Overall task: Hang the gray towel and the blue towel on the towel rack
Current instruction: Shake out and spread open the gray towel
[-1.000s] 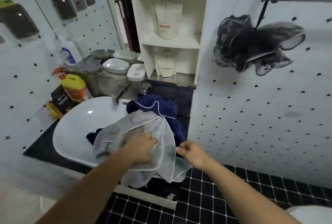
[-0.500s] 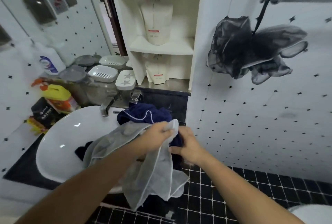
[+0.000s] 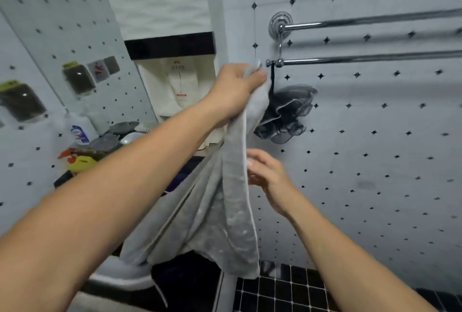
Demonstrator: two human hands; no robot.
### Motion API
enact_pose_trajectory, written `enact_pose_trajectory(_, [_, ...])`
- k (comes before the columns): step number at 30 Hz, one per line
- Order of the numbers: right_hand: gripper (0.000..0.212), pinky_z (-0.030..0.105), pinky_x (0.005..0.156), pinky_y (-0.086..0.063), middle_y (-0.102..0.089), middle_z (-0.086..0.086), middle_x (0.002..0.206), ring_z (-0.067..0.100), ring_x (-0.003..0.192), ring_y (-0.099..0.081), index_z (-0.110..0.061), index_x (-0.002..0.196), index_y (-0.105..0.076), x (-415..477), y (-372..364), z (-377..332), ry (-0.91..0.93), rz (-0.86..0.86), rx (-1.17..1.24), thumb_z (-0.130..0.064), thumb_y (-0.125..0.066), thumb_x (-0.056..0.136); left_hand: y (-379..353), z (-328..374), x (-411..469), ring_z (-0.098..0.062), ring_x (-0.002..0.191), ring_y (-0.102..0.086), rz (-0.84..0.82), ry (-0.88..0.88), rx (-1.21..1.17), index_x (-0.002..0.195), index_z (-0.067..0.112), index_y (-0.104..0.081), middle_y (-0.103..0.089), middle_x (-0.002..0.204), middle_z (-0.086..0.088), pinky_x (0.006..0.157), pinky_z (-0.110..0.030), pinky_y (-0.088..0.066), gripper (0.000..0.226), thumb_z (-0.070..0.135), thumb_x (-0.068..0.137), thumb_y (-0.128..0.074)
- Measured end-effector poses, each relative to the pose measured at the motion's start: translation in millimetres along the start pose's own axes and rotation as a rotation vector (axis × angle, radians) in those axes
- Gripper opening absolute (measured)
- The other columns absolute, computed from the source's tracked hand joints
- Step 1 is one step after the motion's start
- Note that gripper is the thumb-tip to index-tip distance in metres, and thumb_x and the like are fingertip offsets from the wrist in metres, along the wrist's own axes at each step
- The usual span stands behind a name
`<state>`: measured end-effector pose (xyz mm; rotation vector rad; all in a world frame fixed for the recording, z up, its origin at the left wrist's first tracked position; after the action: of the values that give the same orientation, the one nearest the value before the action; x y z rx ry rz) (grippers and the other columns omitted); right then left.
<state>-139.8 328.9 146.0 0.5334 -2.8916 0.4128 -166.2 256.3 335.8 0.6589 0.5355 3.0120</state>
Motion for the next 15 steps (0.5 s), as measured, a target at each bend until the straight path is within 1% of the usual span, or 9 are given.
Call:
enact_pose_trajectory(2, [0.061,0.037,0.086,-0.050,-0.066,0.011,0.107,0.024,0.098,-0.062,-0.001,0.114,-0.062,-10,18,-21,0.013,-0.025,0.037,-0.046,-0.073,0.075,-9,22,9,-0.012,0.050,-0.040,0.119,0.009,-0.009,0.054,0.018,-0.044,-0.043,0.050,0.005,0.052,-0.024,-0.030,0.040,0.018,0.090,-0.063])
enact_pose_trajectory(4, [0.045,0.029,0.083,-0.056,-0.073,-0.001,0.110,0.017,0.103,-0.068,-0.016,0.110,-0.068,-21,34,-35,0.026,-0.064,-0.136,-0.044,-0.076,0.075,-20,52,11,-0.016,0.058,-0.047,0.217,-0.037,0.001,0.059,0.020,-0.049,-0.050,0.059,0.001,0.059,-0.030,-0.039,0.031,0.017,0.088,-0.061])
enact_pose_trajectory(5, [0.030,0.024,0.077,-0.056,-0.075,-0.005,0.105,0.013,0.099,-0.070,-0.024,0.103,-0.070,-27,45,-40,0.027,-0.059,-0.217,-0.037,-0.077,0.077,-27,69,11,-0.018,0.071,-0.057,0.243,-0.072,-0.009,0.074,0.019,-0.058,-0.061,0.074,-0.003,0.070,-0.033,-0.048,0.014,0.017,0.088,-0.059])
enact_pose_trajectory(6, [0.021,0.020,0.073,-0.055,-0.077,-0.008,0.099,0.010,0.094,-0.071,-0.026,0.098,-0.071,-33,59,-42,0.025,-0.029,-0.252,-0.029,-0.078,0.078,-34,84,13,-0.019,0.092,-0.063,0.268,-0.099,-0.029,0.097,0.017,-0.064,-0.067,0.098,-0.007,0.086,-0.034,-0.051,0.010,0.016,0.089,-0.058])
enact_pose_trajectory(7, [0.016,0.018,0.070,-0.054,-0.077,-0.009,0.094,0.009,0.090,-0.072,-0.026,0.094,-0.072,-38,79,-42,0.012,0.017,-0.263,-0.024,-0.077,0.079,-39,99,16,-0.017,0.110,-0.061,0.289,-0.122,-0.046,0.118,0.015,-0.061,-0.065,0.118,-0.007,0.099,-0.033,-0.048,0.028,0.015,0.090,-0.057])
enact_pose_trajectory(8, [0.013,0.019,0.068,-0.054,-0.078,-0.010,0.090,0.009,0.086,-0.073,-0.025,0.092,-0.073,-44,102,-40,-0.013,0.073,-0.273,-0.023,-0.077,0.080,-45,114,17,-0.014,0.115,-0.059,0.286,-0.144,-0.072,0.124,0.013,-0.060,-0.064,0.123,-0.005,0.102,-0.030,-0.046,0.033,0.014,0.091,-0.057])
enact_pose_trajectory(10, [0.010,0.021,0.064,-0.054,-0.078,-0.009,0.082,0.014,0.080,-0.074,-0.021,0.089,-0.074,-58,156,-37,-0.057,0.199,-0.306,-0.024,-0.077,0.080,-60,136,22,-0.009,0.091,-0.063,0.264,-0.191,-0.083,0.101,0.015,-0.069,-0.068,0.096,0.000,0.084,-0.024,-0.050,0.015,0.012,0.091,-0.058])
enact_pose_trajectory(12, [0.005,0.023,0.058,-0.054,-0.077,-0.008,0.072,0.019,0.074,-0.074,-0.021,0.077,-0.075,-74,213,-42,-0.086,0.339,-0.332,-0.023,-0.076,0.082,-82,148,24,-0.012,0.072,-0.056,0.200,-0.184,-0.037,0.080,0.019,-0.065,-0.060,0.075,0.002,0.067,-0.025,-0.044,0.010,0.016,0.089,-0.061])
enact_pose_trajectory(15, [0.038,0.021,0.049,-0.042,-0.059,-0.015,0.045,0.005,0.049,-0.057,-0.029,0.046,-0.066,-94,293,-80,-0.039,0.567,-0.432,-0.017,-0.074,0.081,-125,144,19,-0.010,0.067,-0.058,0.000,-0.137,-0.043,0.083,0.018,-0.062,-0.061,0.071,0.004,0.063,-0.024,-0.048,0.010,0.011,0.084,-0.069])
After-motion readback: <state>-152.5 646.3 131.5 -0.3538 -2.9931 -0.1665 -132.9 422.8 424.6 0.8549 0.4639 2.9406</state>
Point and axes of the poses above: each hand's wrist, its own x-axis towards the middle knuckle, its own y-axis out of the back of the hand, z = x × y, the point moved 9 cm from there along x, towards the middle knuckle
